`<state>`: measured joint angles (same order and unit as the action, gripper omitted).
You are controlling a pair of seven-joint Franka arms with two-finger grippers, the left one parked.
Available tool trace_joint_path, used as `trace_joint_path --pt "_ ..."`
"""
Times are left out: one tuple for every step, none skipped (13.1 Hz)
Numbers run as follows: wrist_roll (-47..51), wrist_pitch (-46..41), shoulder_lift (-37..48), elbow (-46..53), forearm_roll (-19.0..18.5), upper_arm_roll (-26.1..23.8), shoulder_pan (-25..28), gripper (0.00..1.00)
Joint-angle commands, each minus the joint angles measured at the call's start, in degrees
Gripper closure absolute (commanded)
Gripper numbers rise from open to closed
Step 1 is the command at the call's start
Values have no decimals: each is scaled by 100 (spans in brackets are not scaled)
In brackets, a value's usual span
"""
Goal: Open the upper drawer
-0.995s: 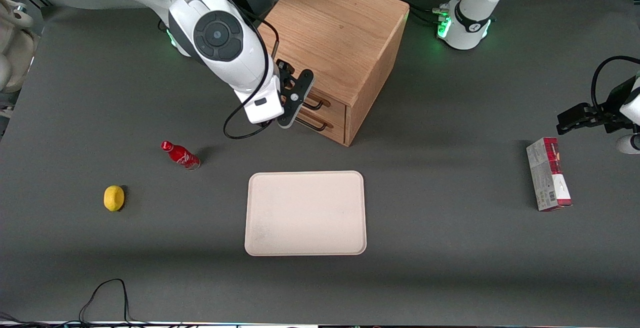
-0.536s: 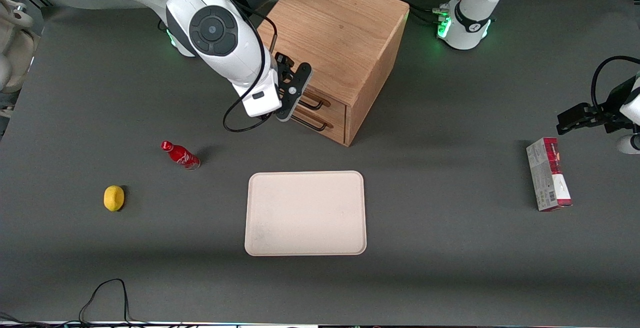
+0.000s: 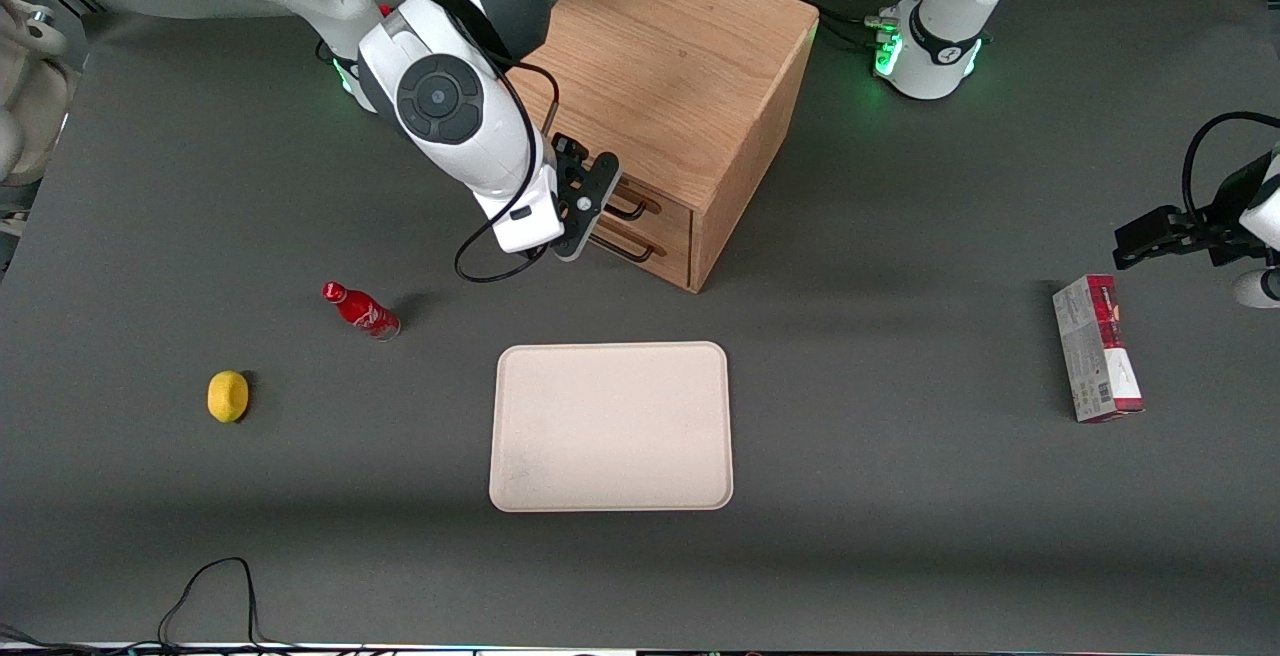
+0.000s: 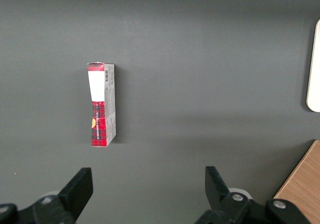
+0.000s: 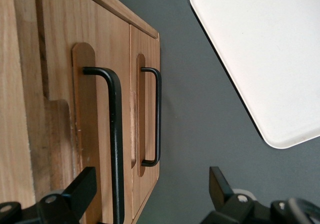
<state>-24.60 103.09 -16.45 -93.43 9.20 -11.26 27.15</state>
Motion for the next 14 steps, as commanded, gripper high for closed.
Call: trace_joint_path --pt "-230 299 186 -385 169 36 1 0" --pt "-230 421 178 -499 169 36 1 0" --pt "-230 553 178 -613 169 36 1 0" --pt "-230 633 178 -702 169 36 9 0" --pt "-230 651 169 -711 169 36 10 0" --pt "-230 660 99 -711 169 36 10 0" --pt "-221 695 64 -711 169 19 18 0" --pt "-230 712 20 -711 169 18 62 0" --pt "-221 712 11 -711 169 18 71 0" --pt "-212 652 46 -694 178 18 80 0" --pt "-212 616 98 -685 178 10 71 0" --pt "-212 572 116 -668 178 18 71 0" --pt "-212 572 116 -650 178 10 71 0" --pt "-212 572 107 -650 178 10 71 0"
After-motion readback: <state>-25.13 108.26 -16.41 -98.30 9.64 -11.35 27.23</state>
